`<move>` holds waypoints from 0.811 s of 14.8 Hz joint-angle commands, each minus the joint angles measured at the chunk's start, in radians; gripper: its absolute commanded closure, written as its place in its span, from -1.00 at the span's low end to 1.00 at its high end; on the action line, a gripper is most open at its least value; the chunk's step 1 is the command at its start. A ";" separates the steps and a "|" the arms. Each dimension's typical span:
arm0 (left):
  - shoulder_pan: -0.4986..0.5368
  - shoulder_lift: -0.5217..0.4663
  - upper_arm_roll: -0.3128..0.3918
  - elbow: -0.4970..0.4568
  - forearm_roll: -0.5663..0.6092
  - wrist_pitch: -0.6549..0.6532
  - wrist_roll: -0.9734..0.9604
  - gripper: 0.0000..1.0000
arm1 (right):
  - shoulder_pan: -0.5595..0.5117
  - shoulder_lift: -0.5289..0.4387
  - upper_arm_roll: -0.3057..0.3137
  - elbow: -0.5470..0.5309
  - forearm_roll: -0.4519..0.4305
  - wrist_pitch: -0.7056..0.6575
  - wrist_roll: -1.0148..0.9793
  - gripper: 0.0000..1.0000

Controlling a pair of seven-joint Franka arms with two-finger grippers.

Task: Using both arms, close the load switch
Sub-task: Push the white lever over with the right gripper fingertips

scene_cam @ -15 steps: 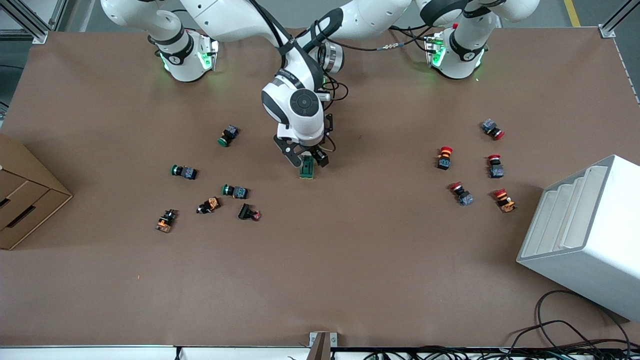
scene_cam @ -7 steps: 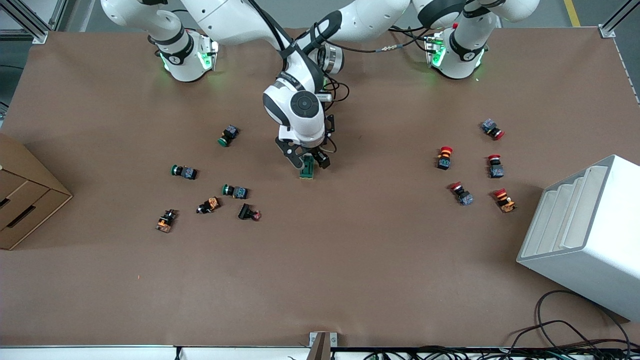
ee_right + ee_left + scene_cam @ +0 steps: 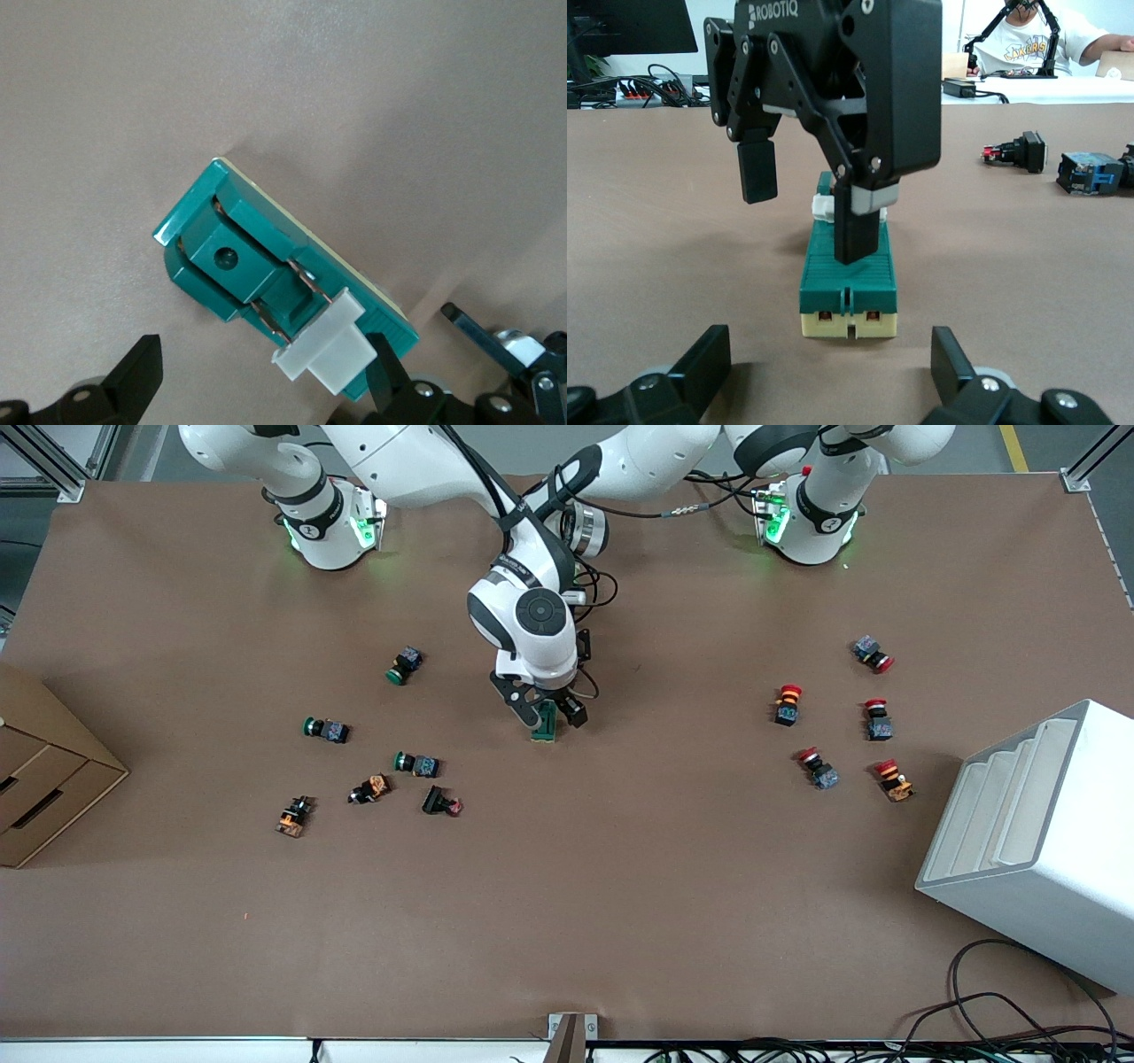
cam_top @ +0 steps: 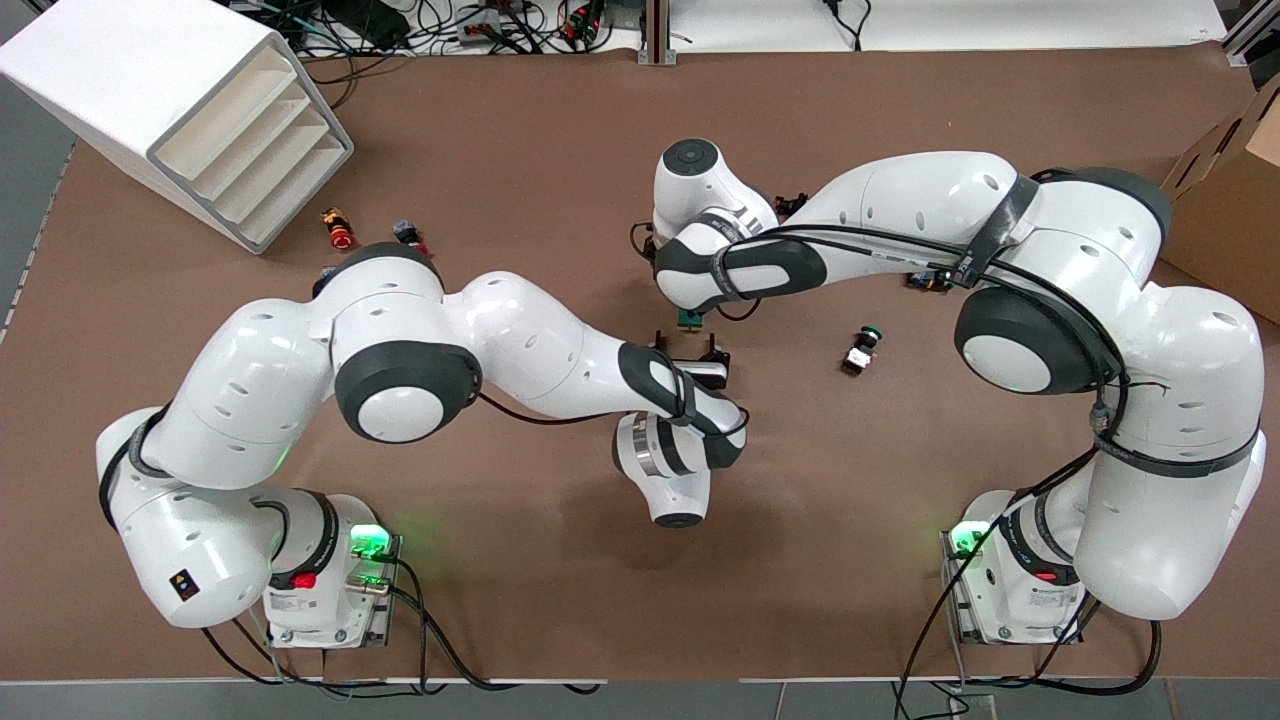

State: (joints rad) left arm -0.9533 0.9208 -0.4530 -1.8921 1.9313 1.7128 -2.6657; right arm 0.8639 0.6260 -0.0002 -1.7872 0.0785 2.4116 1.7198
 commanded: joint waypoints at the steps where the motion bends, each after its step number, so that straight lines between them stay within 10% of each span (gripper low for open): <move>1: -0.019 0.046 0.019 0.025 0.023 -0.002 -0.052 -0.99 | -0.020 0.006 -0.007 0.049 0.006 0.012 -0.002 -1.00; 12: -0.041 0.047 0.034 0.025 0.023 -0.002 -0.089 -0.99 | -0.088 0.032 -0.007 0.123 -0.002 0.015 -0.054 -1.00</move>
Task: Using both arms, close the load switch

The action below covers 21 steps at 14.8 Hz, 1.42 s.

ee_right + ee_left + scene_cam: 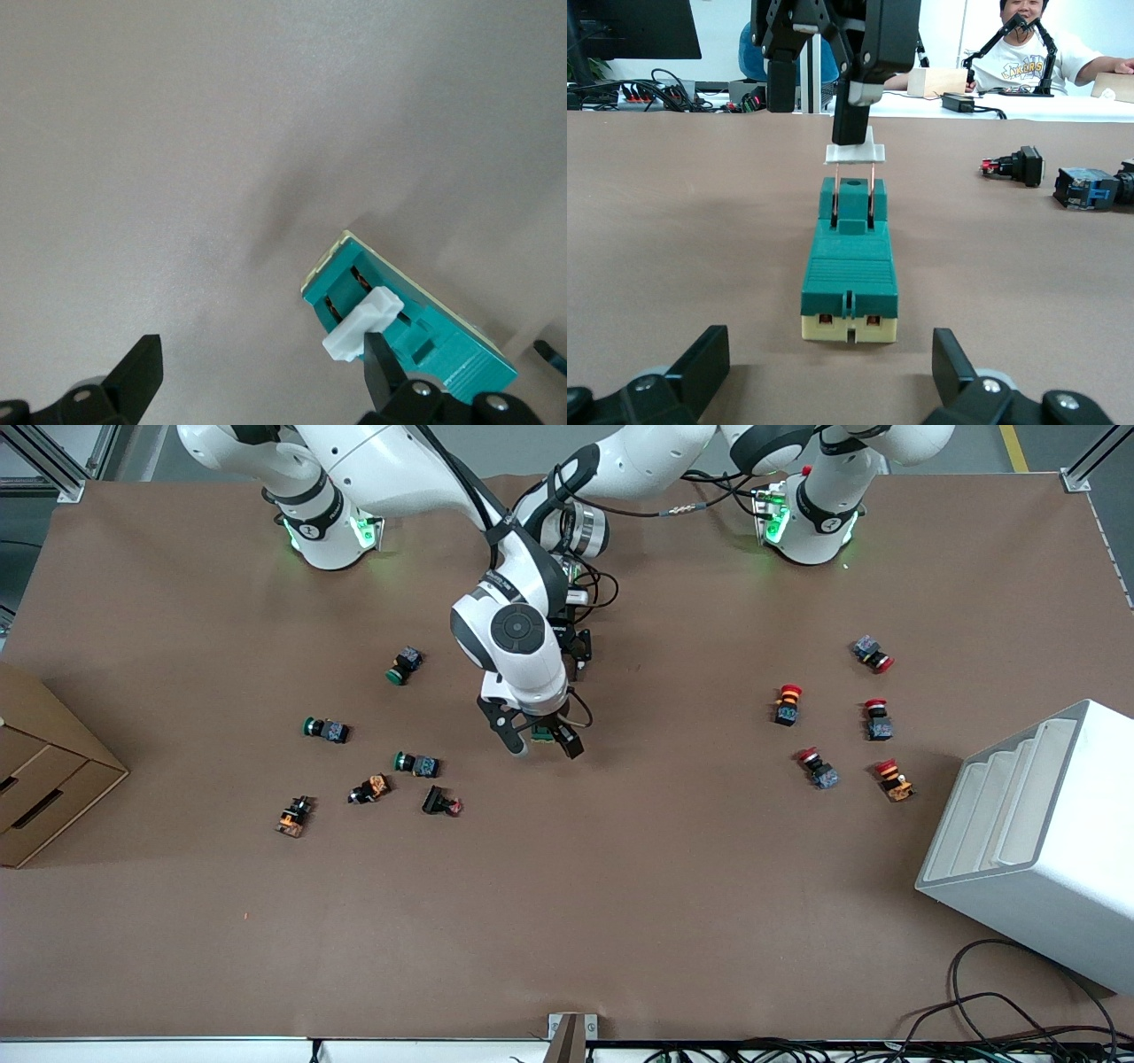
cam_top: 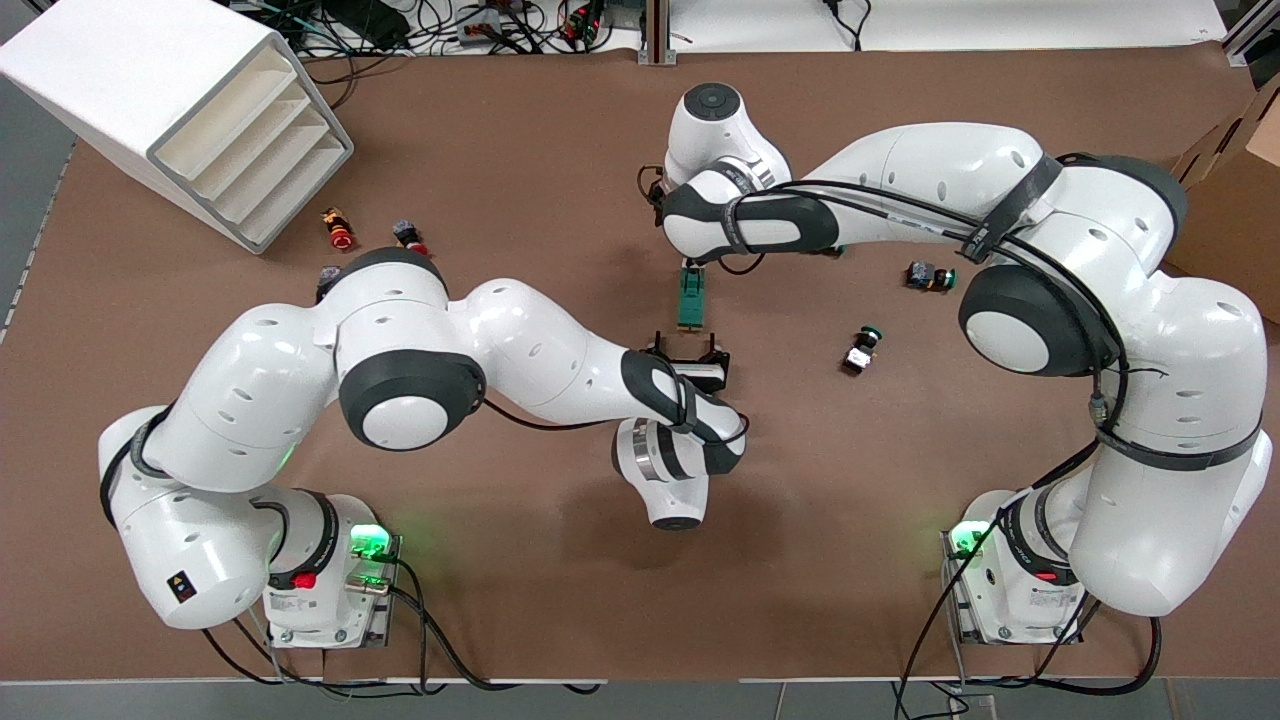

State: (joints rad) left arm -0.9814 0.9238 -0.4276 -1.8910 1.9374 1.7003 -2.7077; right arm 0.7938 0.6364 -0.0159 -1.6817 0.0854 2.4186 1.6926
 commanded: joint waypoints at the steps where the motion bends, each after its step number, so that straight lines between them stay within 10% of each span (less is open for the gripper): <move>1: -0.013 0.043 0.009 0.024 0.017 0.010 -0.049 -0.99 | -0.018 0.031 0.008 0.017 -0.012 0.010 -0.028 -1.00; 15: -0.014 0.044 0.009 0.035 0.018 0.010 -0.056 -0.99 | -0.071 0.086 0.008 0.128 -0.009 -0.006 -0.085 -1.00; 21: -0.014 0.044 0.009 0.035 0.020 0.010 -0.058 -0.99 | -0.217 0.042 0.011 0.344 0.004 -0.386 -0.362 -1.00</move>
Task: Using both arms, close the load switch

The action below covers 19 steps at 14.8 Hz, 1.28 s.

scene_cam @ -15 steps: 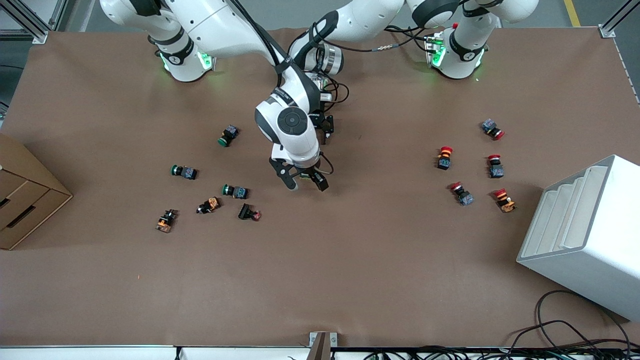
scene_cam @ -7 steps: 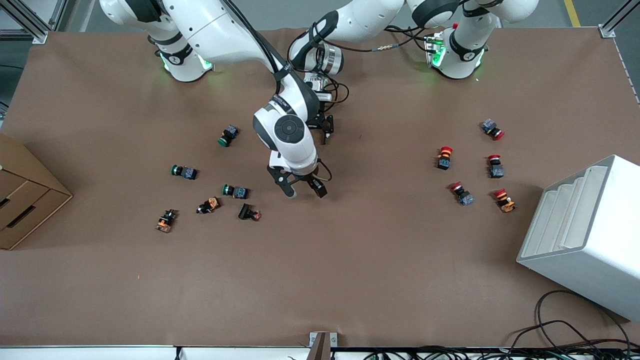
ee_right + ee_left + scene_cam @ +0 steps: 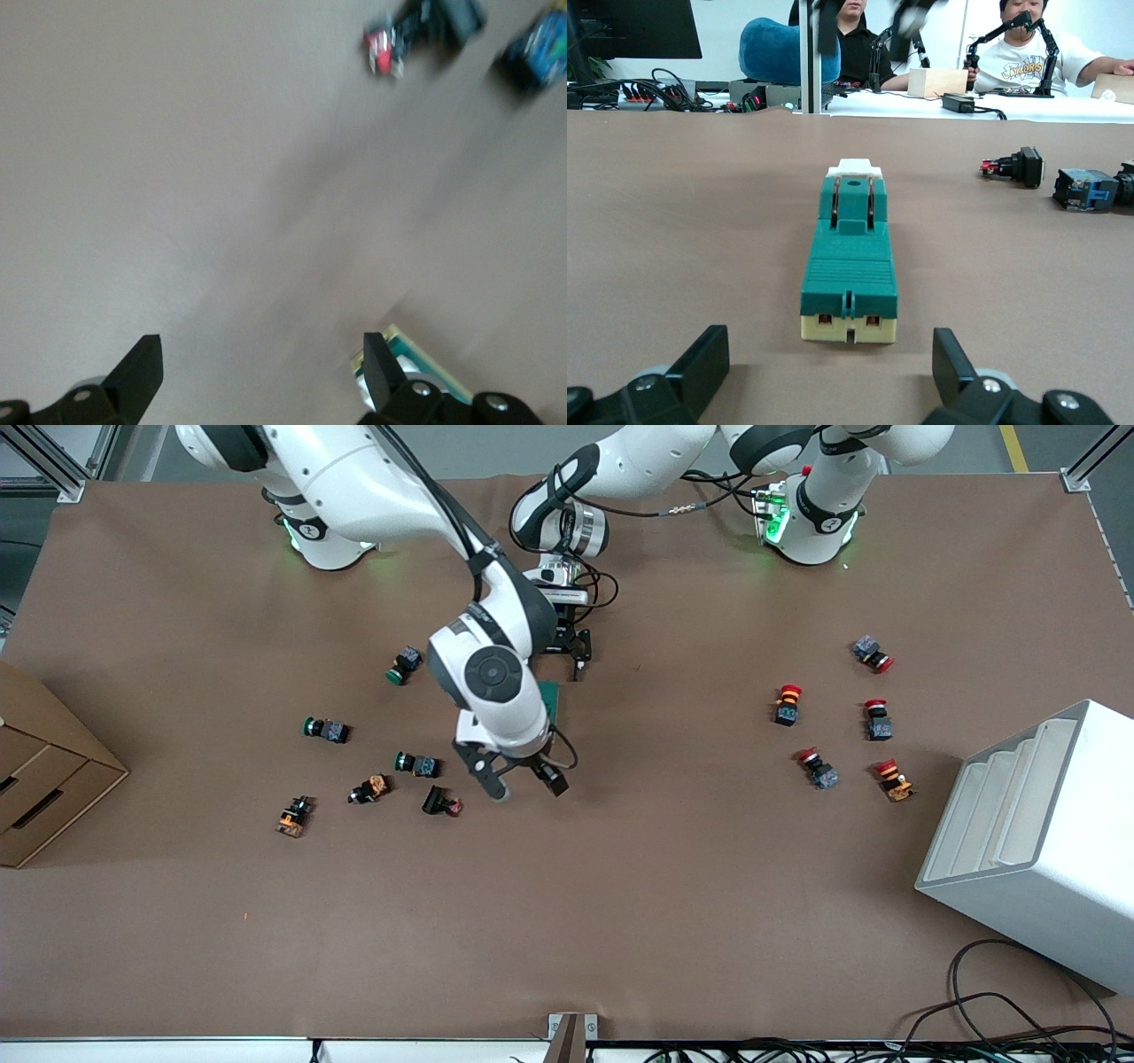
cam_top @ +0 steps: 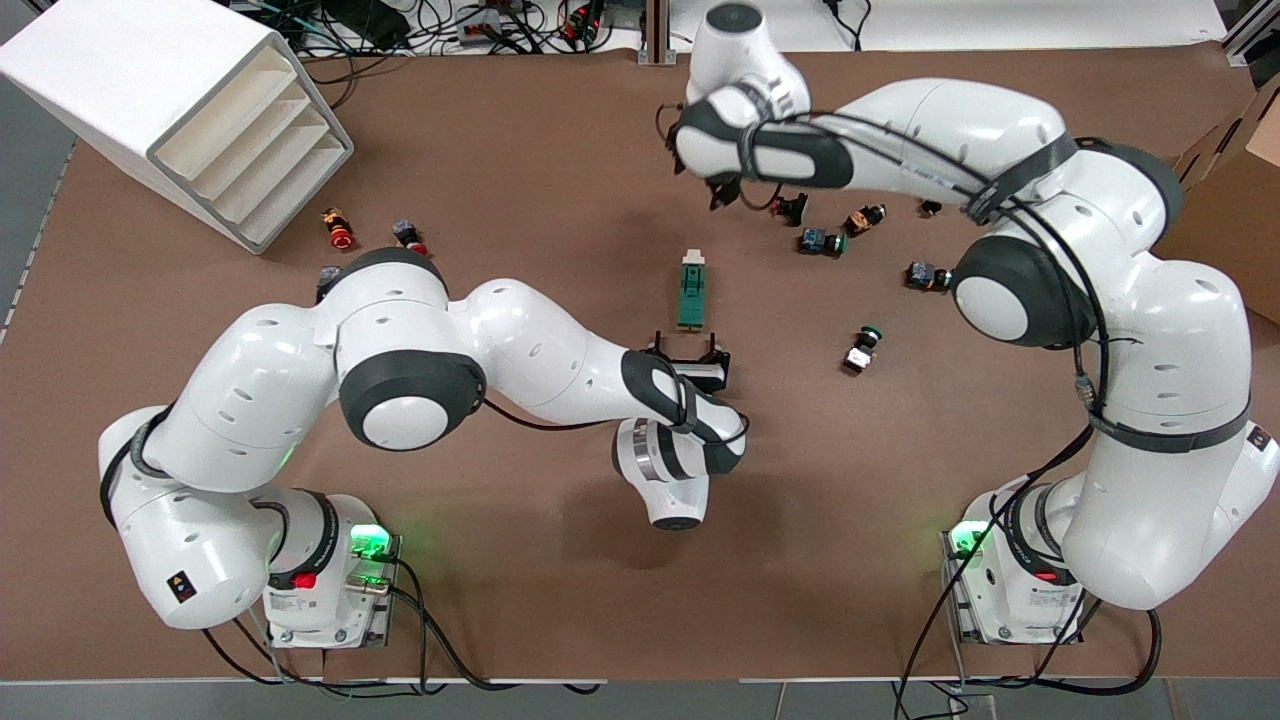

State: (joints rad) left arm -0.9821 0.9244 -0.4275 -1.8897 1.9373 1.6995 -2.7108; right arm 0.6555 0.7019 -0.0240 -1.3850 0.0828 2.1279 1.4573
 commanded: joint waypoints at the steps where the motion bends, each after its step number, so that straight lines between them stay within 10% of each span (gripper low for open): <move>1: -0.013 0.044 0.009 0.034 0.018 0.011 -0.056 -0.99 | -0.117 -0.056 0.019 0.044 0.005 -0.135 -0.240 -1.00; 12: -0.001 0.010 -0.004 0.139 -0.020 0.055 -0.084 -1.00 | -0.580 -0.318 0.010 0.050 -0.135 -0.609 -1.424 -1.00; 19: 0.011 -0.062 -0.069 0.219 -0.386 0.083 0.262 -0.98 | -0.694 -0.354 0.015 0.098 -0.152 -0.694 -1.480 -1.00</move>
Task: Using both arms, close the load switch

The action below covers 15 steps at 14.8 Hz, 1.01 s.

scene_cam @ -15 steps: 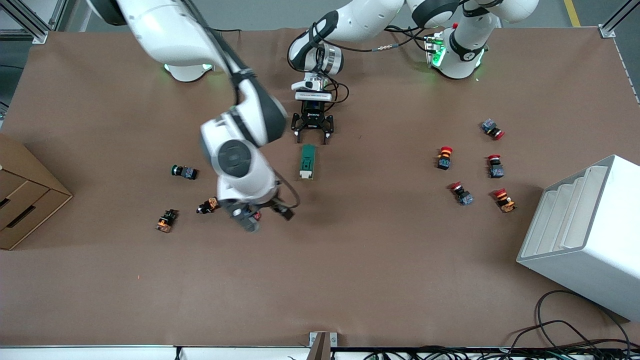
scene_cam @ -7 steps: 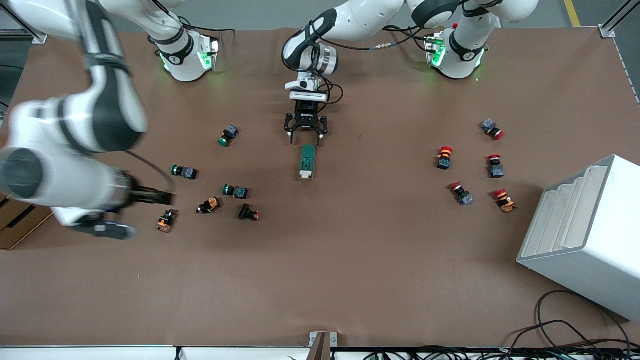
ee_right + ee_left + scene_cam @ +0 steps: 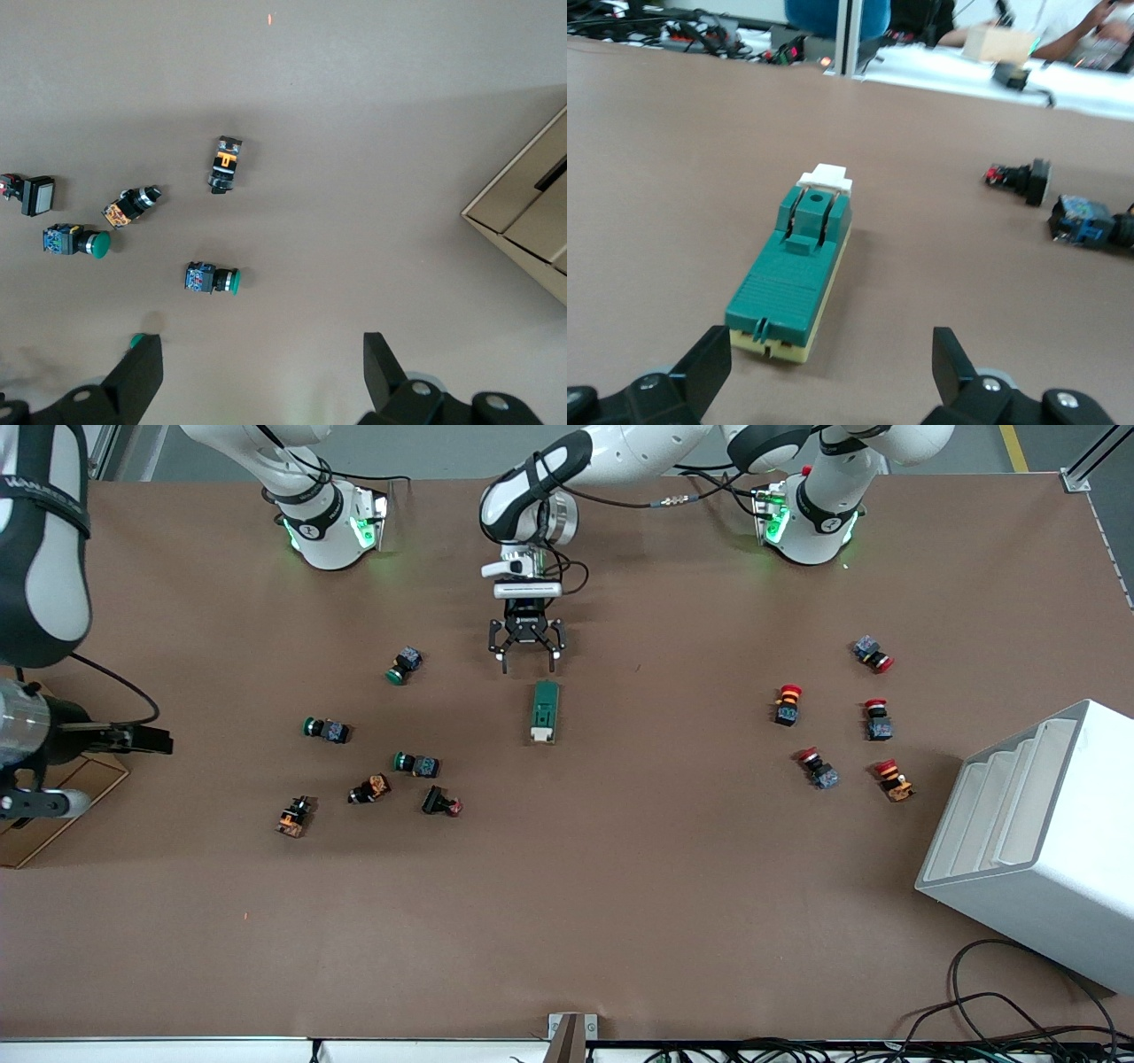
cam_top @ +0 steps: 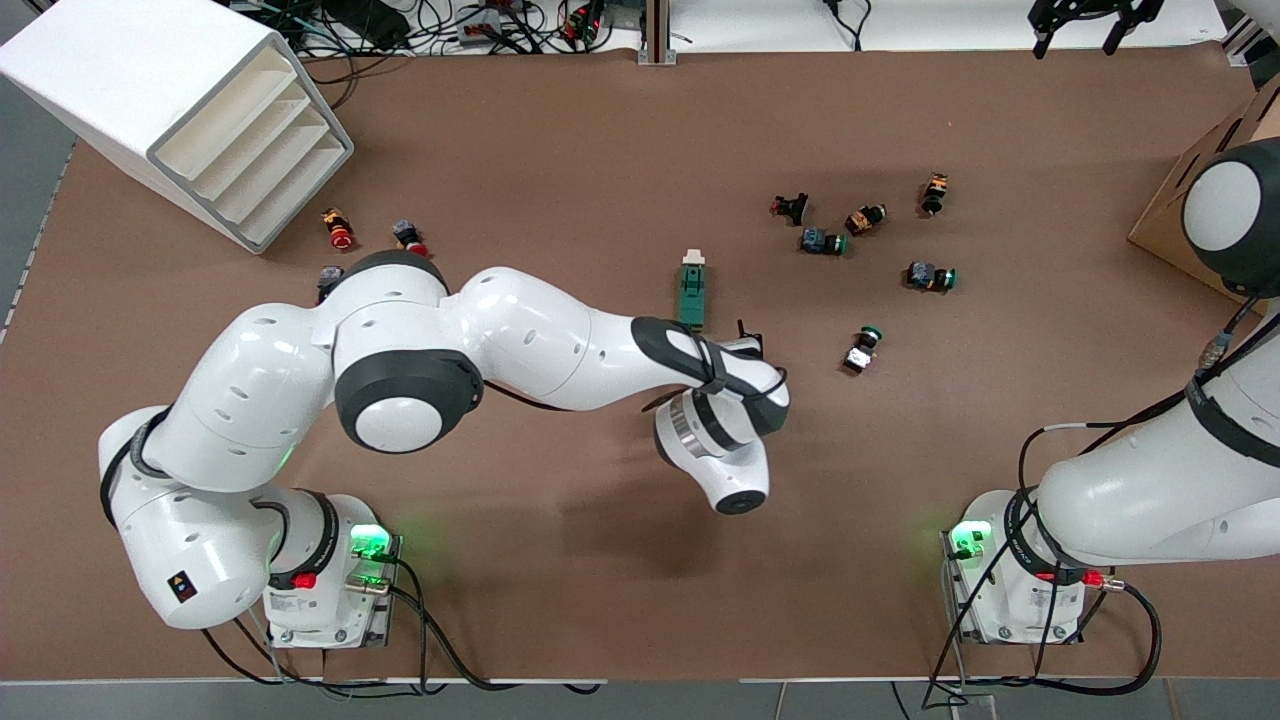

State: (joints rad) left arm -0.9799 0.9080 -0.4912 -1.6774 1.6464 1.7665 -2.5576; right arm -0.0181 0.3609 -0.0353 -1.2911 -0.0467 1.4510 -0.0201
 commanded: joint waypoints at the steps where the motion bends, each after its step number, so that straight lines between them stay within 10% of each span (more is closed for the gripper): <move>1: 0.013 -0.064 -0.007 0.007 -0.127 0.019 0.167 -0.98 | -0.017 -0.011 0.026 0.006 -0.024 -0.014 0.000 -1.00; 8: 0.043 -0.109 -0.026 0.267 -0.488 0.028 0.522 -0.98 | -0.017 -0.019 0.031 0.039 0.011 -0.130 -0.009 -1.00; 15: 0.217 -0.351 -0.026 0.298 -0.862 0.027 0.920 -0.99 | -0.016 -0.092 0.031 0.030 0.045 -0.121 -0.078 -1.00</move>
State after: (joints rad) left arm -0.8122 0.6549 -0.5116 -1.3583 0.8789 1.7976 -1.7276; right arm -0.0204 0.3118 -0.0184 -1.2399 -0.0233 1.3342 -0.0808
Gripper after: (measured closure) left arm 0.004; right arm 0.000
